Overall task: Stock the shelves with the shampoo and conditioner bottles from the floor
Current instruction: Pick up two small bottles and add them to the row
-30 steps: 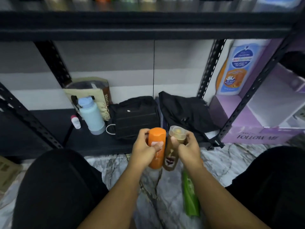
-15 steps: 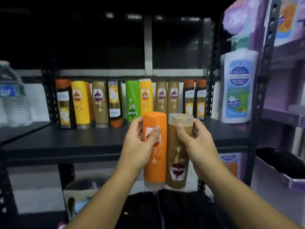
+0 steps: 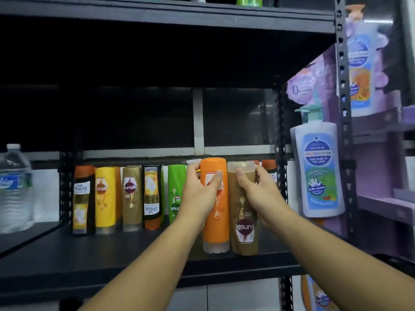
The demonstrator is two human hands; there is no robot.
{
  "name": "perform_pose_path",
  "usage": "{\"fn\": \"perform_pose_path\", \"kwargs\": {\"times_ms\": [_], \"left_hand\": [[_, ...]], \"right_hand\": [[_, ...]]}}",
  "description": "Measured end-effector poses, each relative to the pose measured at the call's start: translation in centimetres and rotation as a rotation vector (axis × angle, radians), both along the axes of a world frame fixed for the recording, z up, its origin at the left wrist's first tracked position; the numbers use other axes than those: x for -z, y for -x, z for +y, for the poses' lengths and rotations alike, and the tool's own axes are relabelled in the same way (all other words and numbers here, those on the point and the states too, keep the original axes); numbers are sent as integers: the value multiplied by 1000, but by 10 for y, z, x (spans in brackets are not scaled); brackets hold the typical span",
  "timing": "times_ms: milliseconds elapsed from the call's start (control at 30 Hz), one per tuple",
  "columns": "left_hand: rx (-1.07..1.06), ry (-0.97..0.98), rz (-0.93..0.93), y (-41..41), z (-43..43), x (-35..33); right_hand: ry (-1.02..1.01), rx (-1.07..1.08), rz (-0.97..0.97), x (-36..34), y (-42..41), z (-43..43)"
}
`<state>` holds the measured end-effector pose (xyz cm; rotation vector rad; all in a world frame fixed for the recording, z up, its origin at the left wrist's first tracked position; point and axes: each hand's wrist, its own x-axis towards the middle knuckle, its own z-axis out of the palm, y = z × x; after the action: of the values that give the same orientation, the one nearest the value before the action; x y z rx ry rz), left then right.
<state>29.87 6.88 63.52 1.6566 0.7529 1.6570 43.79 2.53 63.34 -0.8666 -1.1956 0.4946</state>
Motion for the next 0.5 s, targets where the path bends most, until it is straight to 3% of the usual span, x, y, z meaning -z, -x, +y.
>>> {"fn": "perform_pose_path", "kwargs": {"times_ms": [200, 333, 500], "left_hand": [[31, 30, 23, -14, 23, 19], [132, 34, 152, -8, 37, 44], [175, 88, 324, -6, 58, 81]], "right_hand": [[29, 26, -128, 7, -20, 15], [166, 1, -357, 29, -29, 18], [204, -103, -218, 68, -42, 39]]}}
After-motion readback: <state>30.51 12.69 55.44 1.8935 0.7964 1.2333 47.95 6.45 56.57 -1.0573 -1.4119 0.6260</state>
